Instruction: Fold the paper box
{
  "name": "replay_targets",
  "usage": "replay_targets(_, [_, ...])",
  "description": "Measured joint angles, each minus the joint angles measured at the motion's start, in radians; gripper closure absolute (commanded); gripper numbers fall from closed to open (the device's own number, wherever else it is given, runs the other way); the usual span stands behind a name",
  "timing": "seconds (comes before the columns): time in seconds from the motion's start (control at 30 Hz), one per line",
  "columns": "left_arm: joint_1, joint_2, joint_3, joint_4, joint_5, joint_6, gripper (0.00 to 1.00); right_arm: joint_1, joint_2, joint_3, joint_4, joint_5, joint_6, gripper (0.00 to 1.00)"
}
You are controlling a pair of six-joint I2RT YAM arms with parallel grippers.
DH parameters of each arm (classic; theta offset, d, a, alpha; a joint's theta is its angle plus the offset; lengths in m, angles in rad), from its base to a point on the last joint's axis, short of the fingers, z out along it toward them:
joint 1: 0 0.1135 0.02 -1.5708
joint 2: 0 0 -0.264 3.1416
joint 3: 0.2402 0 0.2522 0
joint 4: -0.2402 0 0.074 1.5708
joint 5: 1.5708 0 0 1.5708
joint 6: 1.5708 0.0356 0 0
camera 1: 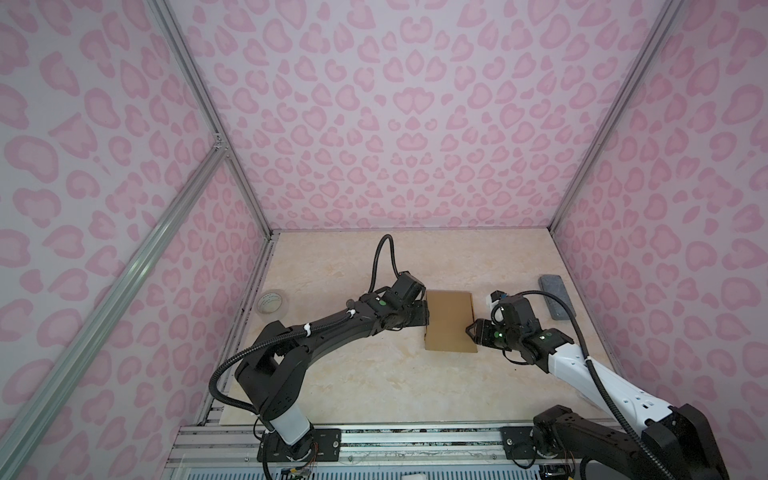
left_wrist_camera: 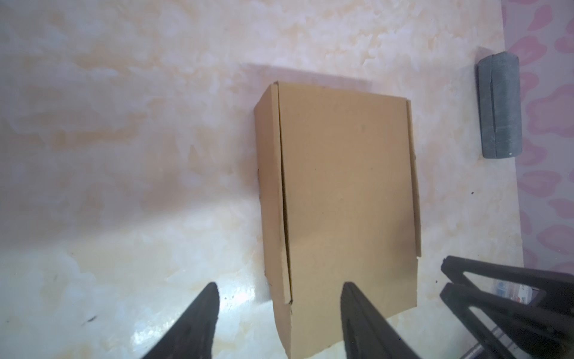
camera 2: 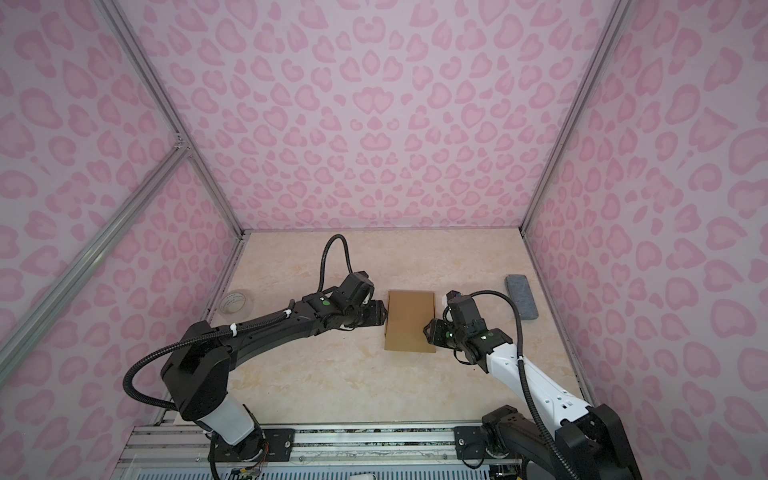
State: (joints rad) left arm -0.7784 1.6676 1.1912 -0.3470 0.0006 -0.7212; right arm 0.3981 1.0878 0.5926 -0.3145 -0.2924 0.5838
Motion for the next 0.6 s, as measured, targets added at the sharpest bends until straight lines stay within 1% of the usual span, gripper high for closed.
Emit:
replay_targets(0.1, [0.080,0.025,0.043,-0.006,0.029,0.006,0.26,0.002,-0.010,0.000,-0.011,0.004,0.000,0.52])
replay_targets(0.2, [0.189,0.058,0.048,-0.013,0.103,-0.017,0.19,0.011,-0.023,0.000,-0.014,0.006,0.000,0.52])
replay_targets(0.23, [0.220,0.070,0.058,-0.024,0.117,-0.028,0.02,0.019,-0.029,0.000,-0.016,0.007,0.001,0.52])
replay_targets(0.3, [0.242,0.072,0.077,-0.031,0.131,-0.031,0.03,0.034,-0.041,0.000,-0.017,0.007,0.008,0.52])
replay_targets(0.5, [0.245,0.059,0.129,-0.005,0.166,-0.007,0.03,0.099,-0.072,-0.001,-0.004,0.013,0.035,0.53])
replay_targets(0.6, [0.245,0.073,0.196,-0.011,0.166,0.027,0.03,0.121,-0.074,-0.014,0.012,0.013,0.051,0.53])
